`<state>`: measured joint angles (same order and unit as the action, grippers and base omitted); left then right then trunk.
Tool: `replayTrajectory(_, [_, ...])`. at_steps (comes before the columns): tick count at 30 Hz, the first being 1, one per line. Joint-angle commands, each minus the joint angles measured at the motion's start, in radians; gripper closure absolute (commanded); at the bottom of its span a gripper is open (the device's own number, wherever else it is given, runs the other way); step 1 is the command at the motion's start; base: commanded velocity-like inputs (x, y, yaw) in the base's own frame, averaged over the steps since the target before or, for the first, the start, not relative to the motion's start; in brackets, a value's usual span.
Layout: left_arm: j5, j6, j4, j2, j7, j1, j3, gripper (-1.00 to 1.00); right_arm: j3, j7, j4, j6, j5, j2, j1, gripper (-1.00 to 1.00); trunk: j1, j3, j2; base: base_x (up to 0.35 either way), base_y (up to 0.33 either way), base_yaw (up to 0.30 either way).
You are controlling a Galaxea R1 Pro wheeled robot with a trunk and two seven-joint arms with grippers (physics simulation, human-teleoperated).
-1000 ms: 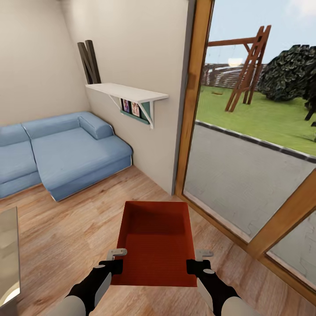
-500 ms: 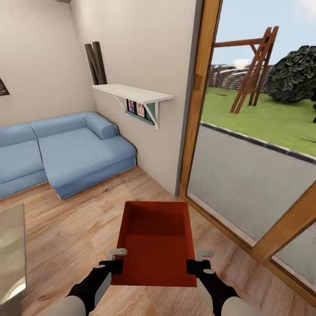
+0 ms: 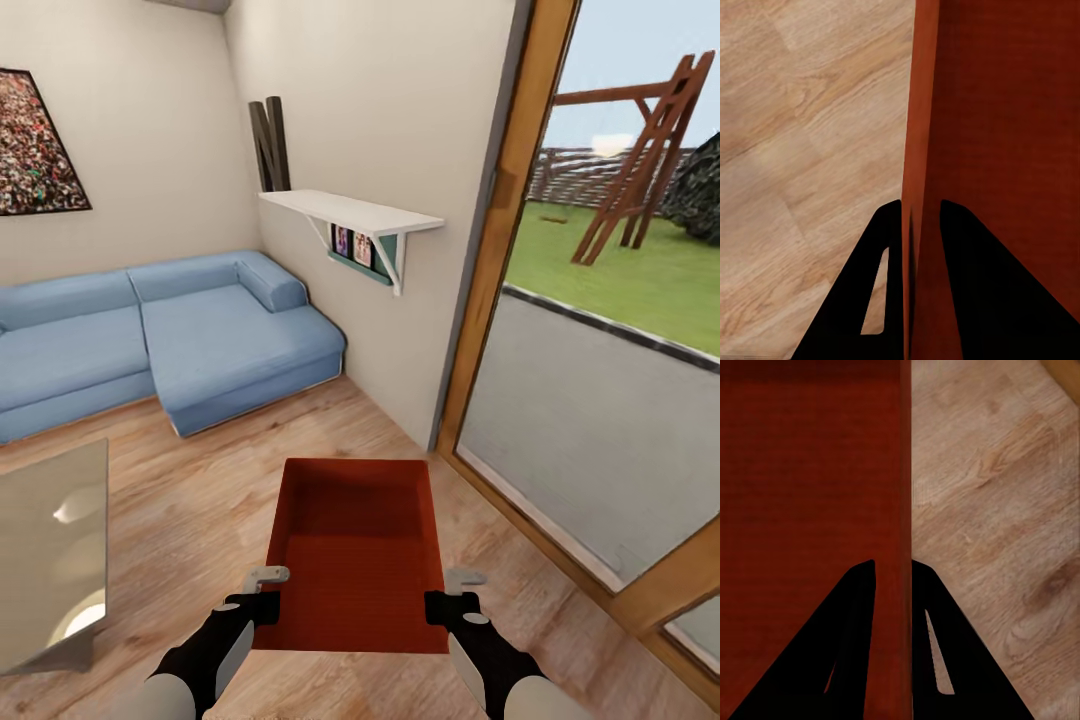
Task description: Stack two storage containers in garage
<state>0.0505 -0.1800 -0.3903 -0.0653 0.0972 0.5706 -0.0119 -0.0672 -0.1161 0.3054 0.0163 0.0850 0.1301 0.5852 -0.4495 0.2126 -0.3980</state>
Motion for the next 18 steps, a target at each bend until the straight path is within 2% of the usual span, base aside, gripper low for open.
replayTrajectory(1, [-0.008,-0.007,0.002,0.001,0.01,0.0,-0.008,1.0,0.001,-0.037,0.016,-0.012,0.021,-0.023,0.001,1.0,0.0,0.002,-0.002,0.0,0.0,0.258])
replayTrajectory(18, [-0.008,-0.007,0.003,0.001,0.01,0.0,-0.008,1.0,0.001,-0.037,0.015,-0.012,0.021,-0.024,0.001,1.0,0.0,0.002,-0.002,0.0,0.0,0.258])
